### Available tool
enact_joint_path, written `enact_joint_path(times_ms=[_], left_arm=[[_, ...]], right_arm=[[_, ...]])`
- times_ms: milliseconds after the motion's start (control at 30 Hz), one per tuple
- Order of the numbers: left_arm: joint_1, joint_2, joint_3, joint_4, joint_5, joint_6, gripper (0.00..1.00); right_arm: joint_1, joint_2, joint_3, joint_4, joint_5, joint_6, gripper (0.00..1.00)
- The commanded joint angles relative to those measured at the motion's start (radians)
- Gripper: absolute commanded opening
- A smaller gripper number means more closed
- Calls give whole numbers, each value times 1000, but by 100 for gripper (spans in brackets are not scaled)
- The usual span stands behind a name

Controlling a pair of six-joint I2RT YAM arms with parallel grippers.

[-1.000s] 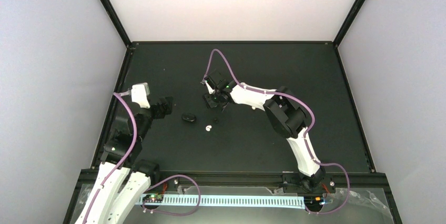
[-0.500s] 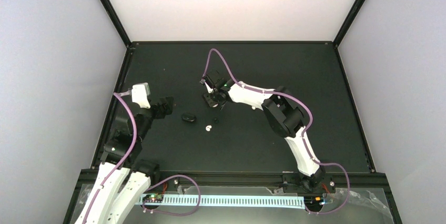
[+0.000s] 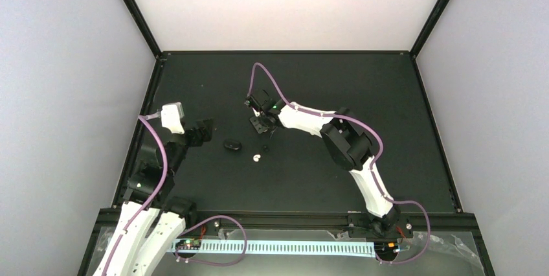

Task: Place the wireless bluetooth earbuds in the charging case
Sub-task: Pick up the charging case at the center of the board.

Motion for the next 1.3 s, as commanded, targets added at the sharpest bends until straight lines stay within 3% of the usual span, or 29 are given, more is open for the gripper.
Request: enact_joint_path(times_ms=[0, 200, 400, 567, 800, 967, 1133, 1267], left_arm=[[-6, -15, -6, 11, 11, 6, 99], [-7, -17, -6, 7, 9, 6, 99], [-7, -11, -6, 7, 11, 7, 99], [-9, -6, -6, 6, 9, 7, 99], [-20, 14, -4, 9, 7, 6, 99], [-27, 34, 1, 12, 34, 10, 99], [-46, 81, 27, 29, 243, 26, 99], [-134, 189, 76, 76, 407, -83, 99]], right_arm=[[10, 54, 5, -72, 37, -19, 53], [9, 61, 12, -69, 30, -25, 49], [9, 72, 23, -78, 29, -26, 39], [10, -1, -44, -39, 61, -5, 35], [9, -256, -234, 51, 104, 25, 33], [11, -522, -444, 103, 80, 48, 33], [22, -794, -632, 108, 35, 32, 34], [64, -984, -760, 106, 46, 2, 34]])
